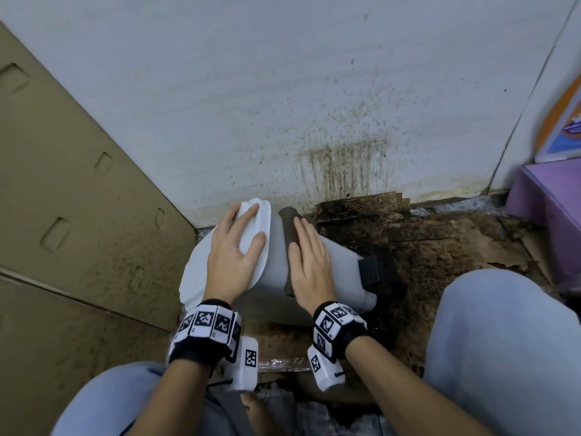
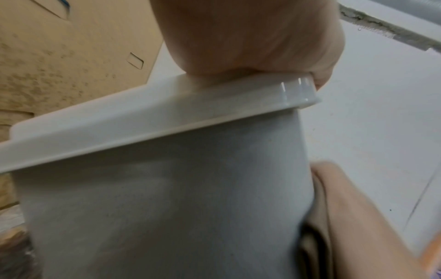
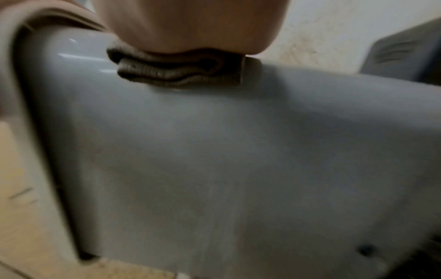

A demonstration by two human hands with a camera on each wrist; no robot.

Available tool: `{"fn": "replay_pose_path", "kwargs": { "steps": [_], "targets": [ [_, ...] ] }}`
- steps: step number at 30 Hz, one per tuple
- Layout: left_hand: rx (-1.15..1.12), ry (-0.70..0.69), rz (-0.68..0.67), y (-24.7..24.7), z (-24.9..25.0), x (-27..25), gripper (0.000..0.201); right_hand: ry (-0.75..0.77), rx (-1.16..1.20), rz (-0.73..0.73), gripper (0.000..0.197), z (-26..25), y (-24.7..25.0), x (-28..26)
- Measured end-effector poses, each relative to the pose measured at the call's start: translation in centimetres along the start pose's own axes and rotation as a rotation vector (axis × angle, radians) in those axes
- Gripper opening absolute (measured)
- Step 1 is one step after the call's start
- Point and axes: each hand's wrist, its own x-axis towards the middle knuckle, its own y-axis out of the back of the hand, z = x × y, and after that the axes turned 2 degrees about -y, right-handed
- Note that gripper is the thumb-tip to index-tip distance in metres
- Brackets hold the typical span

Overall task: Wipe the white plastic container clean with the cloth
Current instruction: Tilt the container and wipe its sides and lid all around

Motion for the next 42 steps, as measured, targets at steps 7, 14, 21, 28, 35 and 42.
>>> {"fn": "replay_pose_path", "kwargs": {
  "steps": [7, 14, 21, 28, 35, 42],
  "targets": [
    [-0.015, 0.006, 0.0, 0.0, 0.2, 0.2, 0.055, -0.217, -0.033, 0.099, 0.064, 6.5, 1.4, -2.7],
    [-0.005, 0.015, 0.005, -0.2, 0.3, 0.3, 0.053, -0.318, -0.028, 0.107, 0.061, 5.8, 1.0, -2.6],
    [0.024, 0.0, 0.016, -0.4, 0.3, 0.4, 0.056, -0.146, 0.067, 0.04, 0.061, -1.2, -0.6, -1.2],
    [0.025, 0.011, -0.004, -0.4, 0.8, 0.2, 0.056, 0.045, 0.019, -0.112, 0.056, -3.3, -0.3, 0.7],
    [0.0, 0.013, -0.003, -0.1, 0.7, 0.1, 0.054, -0.128, 0.019, -0.087, 0.059, 1.7, 1.2, 1.3],
    [-0.033, 0.023, -0.004, -0.1, 0.7, 0.1, 0.053, -0.397, -0.007, -0.039, 0.052, 7.1, 3.1, 0.3]
  ]
}}
